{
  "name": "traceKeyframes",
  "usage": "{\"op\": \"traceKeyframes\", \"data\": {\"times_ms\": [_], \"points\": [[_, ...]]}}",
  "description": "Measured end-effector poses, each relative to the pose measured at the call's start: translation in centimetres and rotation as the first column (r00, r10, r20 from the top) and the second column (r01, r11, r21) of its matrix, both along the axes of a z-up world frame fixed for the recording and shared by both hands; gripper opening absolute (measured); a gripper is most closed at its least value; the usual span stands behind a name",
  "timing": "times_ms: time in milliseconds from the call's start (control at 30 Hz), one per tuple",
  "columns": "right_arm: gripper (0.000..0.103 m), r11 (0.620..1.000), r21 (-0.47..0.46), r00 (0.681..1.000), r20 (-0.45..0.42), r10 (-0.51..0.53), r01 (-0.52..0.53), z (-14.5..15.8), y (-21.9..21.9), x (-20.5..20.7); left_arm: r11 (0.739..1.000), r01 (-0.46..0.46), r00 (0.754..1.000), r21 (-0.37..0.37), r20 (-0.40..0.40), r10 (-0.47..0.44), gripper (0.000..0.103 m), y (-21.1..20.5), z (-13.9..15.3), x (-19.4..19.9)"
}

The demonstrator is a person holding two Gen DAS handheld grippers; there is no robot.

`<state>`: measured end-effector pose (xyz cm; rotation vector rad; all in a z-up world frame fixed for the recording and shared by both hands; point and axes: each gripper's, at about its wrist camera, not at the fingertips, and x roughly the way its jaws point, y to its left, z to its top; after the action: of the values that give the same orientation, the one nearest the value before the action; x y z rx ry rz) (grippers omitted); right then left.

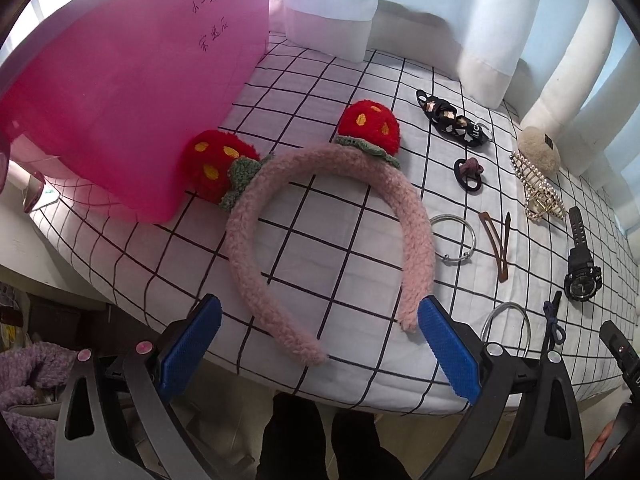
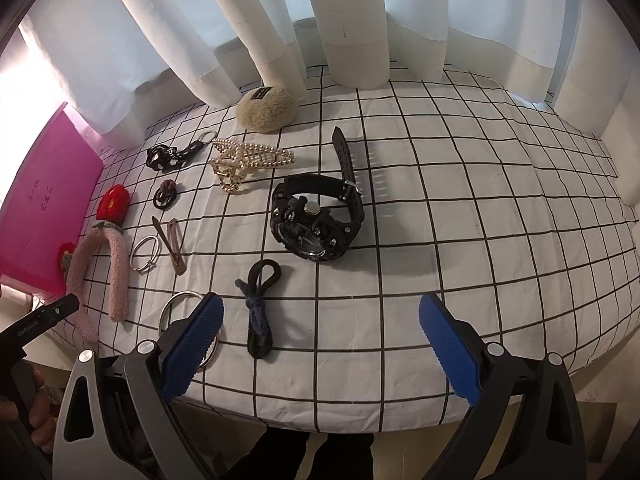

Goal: Organize jewelry
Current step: 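Grasp the pink strawberry headband with the left tool while the right tool grasps the black watch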

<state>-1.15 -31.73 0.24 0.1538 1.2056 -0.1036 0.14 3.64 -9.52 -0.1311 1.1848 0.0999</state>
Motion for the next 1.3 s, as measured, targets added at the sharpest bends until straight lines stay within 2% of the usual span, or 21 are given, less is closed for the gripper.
{"op": "traceKeyframes", "data": {"times_ms": [100, 233, 567, 733, 1000, 1067, 1300], "points": [[0.094, 1.0, -0.006, 1.0, 0.003, 0.013, -0.013, -1.0, -0.7, 1.1, 1.0, -0.009, 1.0, -0.009, 0.012, 0.009, 0.097, -1.0, -0.6, 0.7], [0.094, 0.999, 0.006, 0.999, 0.025, 0.042, -0.043, -2.1, -1.2, 2.7, 1.0, 0.007, 1.0, 0.013, 0.031, -0.007, 0.097, -2.5, -1.5, 1.8], [0.094, 0.998, 0.017, 0.998, 0.006, 0.063, -0.063, -5.1, -1.5, 5.9, 0.999, -0.011, 1.0, 0.04, 0.019, 0.01, 0.097, -4.1, -4.1, 3.6], [0.094, 0.998, -0.025, 0.998, -0.012, 0.057, -0.057, -6.3, -1.5, 6.6, 0.999, -0.024, 1.0, 0.034, 0.013, 0.024, 0.097, -4.3, -5.2, 4.4], [0.094, 0.987, -0.111, 0.993, -0.005, 0.119, -0.119, -6.9, -0.4, 6.7, 0.999, -0.047, 0.998, 0.02, 0.051, 0.046, 0.097, -4.5, -5.6, 5.5], [0.094, 0.984, -0.123, 0.992, -0.002, 0.129, -0.128, -7.0, -0.2, 6.5, 0.998, -0.048, 0.998, 0.051, 0.046, 0.046, 0.097, -4.7, -5.8, 5.9], [0.093, 0.977, -0.151, 0.988, 0.01, 0.153, -0.15, -7.2, 0.1, 6.3, 0.996, -0.054, 0.993, 0.068, 0.11, 0.046, 0.097, -5.2, -5.9, 5.7]]}}
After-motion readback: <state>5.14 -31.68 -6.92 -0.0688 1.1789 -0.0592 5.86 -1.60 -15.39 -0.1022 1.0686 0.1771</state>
